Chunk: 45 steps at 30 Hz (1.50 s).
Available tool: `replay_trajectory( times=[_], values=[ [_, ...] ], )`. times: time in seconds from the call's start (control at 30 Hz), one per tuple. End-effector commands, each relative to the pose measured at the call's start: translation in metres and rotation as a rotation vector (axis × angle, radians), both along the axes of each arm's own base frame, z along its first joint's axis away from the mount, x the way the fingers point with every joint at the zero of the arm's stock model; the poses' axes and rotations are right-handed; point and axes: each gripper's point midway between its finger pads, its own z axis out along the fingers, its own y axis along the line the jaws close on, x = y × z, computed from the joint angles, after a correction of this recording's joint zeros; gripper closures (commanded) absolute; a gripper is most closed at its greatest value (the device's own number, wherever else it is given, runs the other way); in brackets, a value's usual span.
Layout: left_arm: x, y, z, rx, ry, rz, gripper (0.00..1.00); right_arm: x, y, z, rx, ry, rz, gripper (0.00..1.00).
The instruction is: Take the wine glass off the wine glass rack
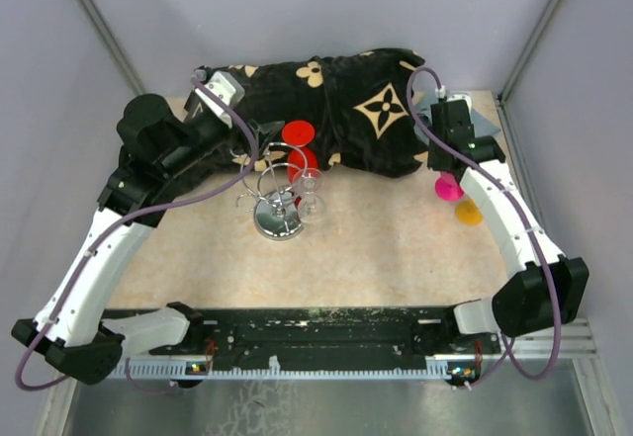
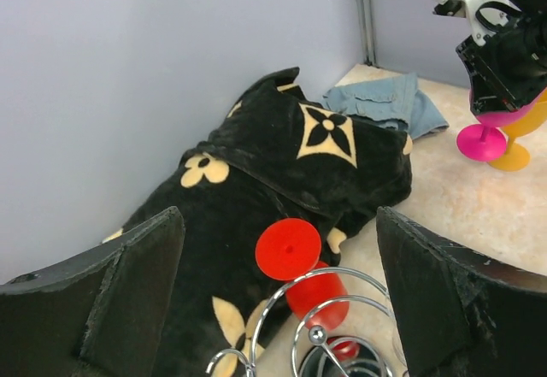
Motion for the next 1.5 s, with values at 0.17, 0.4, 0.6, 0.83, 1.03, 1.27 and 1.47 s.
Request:
replay_trajectory(
  times=[0.17,0.4,0.6,0.83,1.03,1.27,1.47],
  values=[
    [-0.006,0.0,0.007,-0.041,0.073,0.002,0.05,0.013,0.004,0.009,0.076,-0.156,-0.056,1.0],
    [-0.009,0.002,0.007,-0.033,0.075,0.002,0.07,0.017,0.016,-0.026,0.13,-0.099,-0.05,1.0],
    [-0.011,0.005,0.006,-0.029,0.083,0.009,0.07,0.013,0.02,-0.051,0.147,-0.034,-0.05,1.0],
    [-0.012,0.004,0.003,-0.019,0.092,0.004,0.08,0.0,0.022,-0.066,0.164,0.017,-0.053,1.0],
    [-0.01,0.001,0.002,-0.015,0.096,-0.007,0.1,-0.008,0.024,-0.069,0.171,0.038,-0.045,1.0],
    [-0.009,-0.002,-0.002,-0.008,0.105,-0.018,0.1,-0.014,0.025,-0.08,0.169,0.097,-0.037,1.0],
    [-0.009,-0.002,-0.004,-0.007,0.109,-0.021,0.11,-0.016,0.029,-0.08,0.181,0.115,-0.025,0.78]
  ],
)
